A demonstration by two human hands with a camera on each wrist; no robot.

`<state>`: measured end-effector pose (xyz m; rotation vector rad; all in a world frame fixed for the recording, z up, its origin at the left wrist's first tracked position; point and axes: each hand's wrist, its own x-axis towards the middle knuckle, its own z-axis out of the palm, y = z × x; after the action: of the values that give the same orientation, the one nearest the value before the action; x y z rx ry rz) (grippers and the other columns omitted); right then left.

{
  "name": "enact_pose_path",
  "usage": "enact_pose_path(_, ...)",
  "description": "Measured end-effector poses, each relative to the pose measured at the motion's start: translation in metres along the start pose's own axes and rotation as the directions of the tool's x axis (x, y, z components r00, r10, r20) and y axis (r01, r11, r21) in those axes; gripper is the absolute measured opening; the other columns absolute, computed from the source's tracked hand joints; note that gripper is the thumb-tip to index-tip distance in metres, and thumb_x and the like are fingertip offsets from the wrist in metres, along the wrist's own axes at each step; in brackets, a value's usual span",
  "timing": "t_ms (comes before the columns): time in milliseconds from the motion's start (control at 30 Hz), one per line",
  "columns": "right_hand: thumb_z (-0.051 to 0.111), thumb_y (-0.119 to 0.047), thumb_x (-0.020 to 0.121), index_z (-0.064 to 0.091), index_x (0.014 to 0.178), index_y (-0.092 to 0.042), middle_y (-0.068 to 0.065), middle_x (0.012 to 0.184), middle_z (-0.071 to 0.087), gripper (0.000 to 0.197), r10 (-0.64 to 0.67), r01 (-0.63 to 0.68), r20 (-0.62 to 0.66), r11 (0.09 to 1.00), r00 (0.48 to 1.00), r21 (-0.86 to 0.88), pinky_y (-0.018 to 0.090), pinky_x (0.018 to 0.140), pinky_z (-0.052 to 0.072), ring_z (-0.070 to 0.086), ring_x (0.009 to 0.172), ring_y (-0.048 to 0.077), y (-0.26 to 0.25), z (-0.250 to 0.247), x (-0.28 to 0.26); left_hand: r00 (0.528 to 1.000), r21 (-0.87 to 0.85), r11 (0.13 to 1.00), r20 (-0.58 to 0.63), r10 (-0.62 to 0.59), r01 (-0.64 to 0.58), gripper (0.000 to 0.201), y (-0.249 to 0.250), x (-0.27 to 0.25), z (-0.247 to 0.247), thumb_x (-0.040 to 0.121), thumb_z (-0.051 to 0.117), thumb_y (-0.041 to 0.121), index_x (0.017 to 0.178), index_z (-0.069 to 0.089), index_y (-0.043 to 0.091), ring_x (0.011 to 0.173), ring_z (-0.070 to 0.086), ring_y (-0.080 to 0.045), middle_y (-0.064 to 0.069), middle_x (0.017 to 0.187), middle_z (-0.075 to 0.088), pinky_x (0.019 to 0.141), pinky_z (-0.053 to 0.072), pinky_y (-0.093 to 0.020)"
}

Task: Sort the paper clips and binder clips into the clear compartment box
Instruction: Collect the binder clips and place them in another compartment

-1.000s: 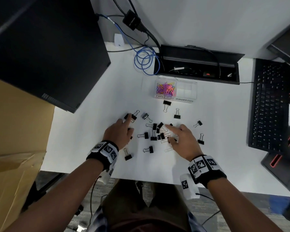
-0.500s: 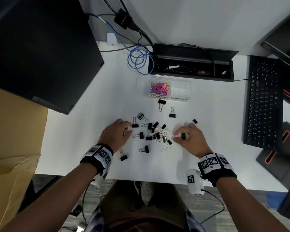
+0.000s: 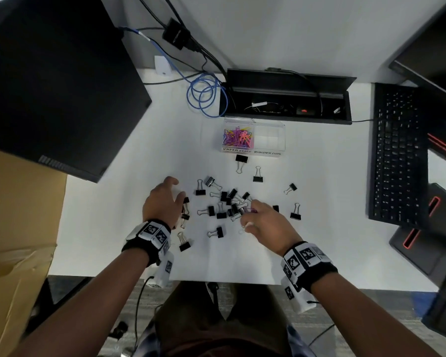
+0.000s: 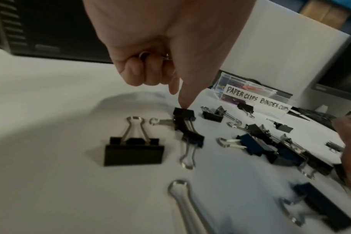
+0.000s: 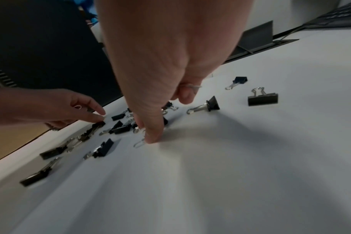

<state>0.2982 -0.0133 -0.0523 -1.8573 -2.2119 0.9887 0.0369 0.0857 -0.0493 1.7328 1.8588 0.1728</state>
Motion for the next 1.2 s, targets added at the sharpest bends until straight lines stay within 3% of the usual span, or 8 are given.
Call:
enact_pose_path(200, 0.061, -0.026, 0.091, 0.07, 0.089, -0.017, 0.002, 0.099, 0.049, 0.013, -0.009, 0.008, -0.02, 0.999, 1.0, -0.049, 0.027, 0.064, 0.039, 0.051, 0.094, 0.02, 0.003, 0.001, 0.001, 0.997, -0.04, 0.996, 0.009, -0.08, 0.08, 0.029, -0.006, 0.003, -0.003, 0.089, 0.058, 0.038, 0.114, 0.055, 0.022, 0.097, 0.063, -0.031, -0.009, 0.108, 0.067, 0.082, 0.053, -0.04)
enact_pose_path(333, 0.06, -0.022, 0.092, 0.063, 0.092, -0.013, 0.006, 0.106, 0.05, 0.009, -0.025, 0.025, -0.001, 0.992, 1.0, -0.125, 0.028, 0.066, 0.04, 0.052, 0.097, 0.025, 0.001, 0.005, 0.001, 0.984, -0.033, 0.985, 0.048, 0.172, -0.171, 0.024, 0.01, -0.005, 0.002, 0.091, 0.055, 0.036, 0.113, 0.056, 0.026, 0.082, 0.062, -0.021, 0.001, 0.101, 0.064, 0.074, 0.053, -0.032)
enact_pose_path(500, 0.056, -0.023, 0.095, 0.059, 0.091, -0.021, -0.002, 0.098, 0.041, 0.006, 0.089, -0.089, 0.01, 0.988, 0.996, 0.129, 0.024, 0.075, 0.043, 0.047, 0.088, 0.012, 0.008, -0.002, 0.0, 0.787, 0.114, 0.812, 0.352, 0.506, -0.573, 0.048, 0.029, -0.02, 0.031, 0.095, 0.046, 0.045, 0.142, 0.036, 0.041, 0.081, 0.062, -0.016, 0.004, 0.102, 0.061, 0.068, 0.05, -0.026)
enact_pose_path(667, 0.054, -0.016, 0.097, 0.045, 0.076, -0.018, -0.002, 0.077, 0.046, 0.023, 0.38, -0.236, -0.132, 0.774, 0.916, 0.587, 0.026, 0.074, 0.039, 0.042, 0.07, 0.014, 0.023, -0.027, 0.002, 0.79, 0.223, 0.78, 0.378, 0.483, -0.584, 0.052, 0.028, -0.025, 0.04, 0.096, 0.041, 0.044, 0.145, 0.024, 0.046, 0.063, 0.049, -0.013, 0.003, 0.084, 0.053, 0.055, 0.045, -0.026)
enact_pose_path(867, 0.044, -0.002, 0.099, 0.044, 0.082, -0.02, 0.002, 0.076, 0.056, 0.025, 0.546, -0.285, 0.035, 0.381, 0.837, 0.879, 0.021, 0.051, 0.033, 0.04, 0.056, 0.012, 0.04, -0.042, -0.008, 0.828, 0.125, 0.845, 0.318, 0.462, -0.52, 0.043, 0.042, -0.033, 0.04, 0.095, 0.043, 0.044, 0.137, 0.04, 0.034, 0.087, 0.066, -0.018, 0.003, 0.112, 0.062, 0.072, 0.055, -0.034)
enact_pose_path(967, 0.043, -0.003, 0.1, 0.045, 0.088, -0.02, 0.005, 0.073, 0.05, 0.021, 0.537, -0.277, 0.06, 0.332, 0.841, 0.902, 0.017, 0.049, 0.035, 0.043, 0.061, 0.013, 0.043, -0.04, -0.014, 0.723, 0.184, 0.741, 0.459, 0.516, -0.645, 0.056, 0.049, -0.047, 0.055, 0.097, 0.039, 0.043, 0.148, 0.017, 0.039, 0.092, 0.063, -0.021, -0.001, 0.113, 0.058, 0.073, 0.055, -0.037)
enact_pose_path(1100, 0.04, -0.002, 0.101, 0.05, 0.118, -0.017, 0.003, 0.073, 0.052, 0.025, 0.539, -0.279, 0.046, 0.36, 0.841, 0.89, 0.02, 0.053, 0.036, 0.047, 0.063, 0.012, 0.05, -0.038, -0.024, 0.667, 0.239, 0.643, 0.463, 0.584, -0.728, 0.052, 0.049, -0.06, 0.067, 0.097, 0.037, 0.044, 0.147, 0.026, 0.036, 0.079, 0.06, -0.019, 0.0, 0.099, 0.058, 0.063, 0.049, -0.03)
enact_pose_path(1200, 0.042, 0.001, 0.1, 0.056, 0.122, -0.016, 0.003, 0.075, 0.054, 0.032, 0.552, -0.239, -0.007, 0.372, 0.834, 0.897, 0.019, 0.05, 0.037, 0.049, 0.061, 0.01, 0.055, -0.042, -0.03, 0.707, 0.219, 0.69, 0.407, 0.578, -0.69, 0.048, 0.049, -0.06, 0.062, 0.096, 0.039, 0.042, 0.143, 0.033, 0.033, 0.081, 0.063, -0.019, 0.001, 0.1, 0.06, 0.064, 0.05, -0.029)
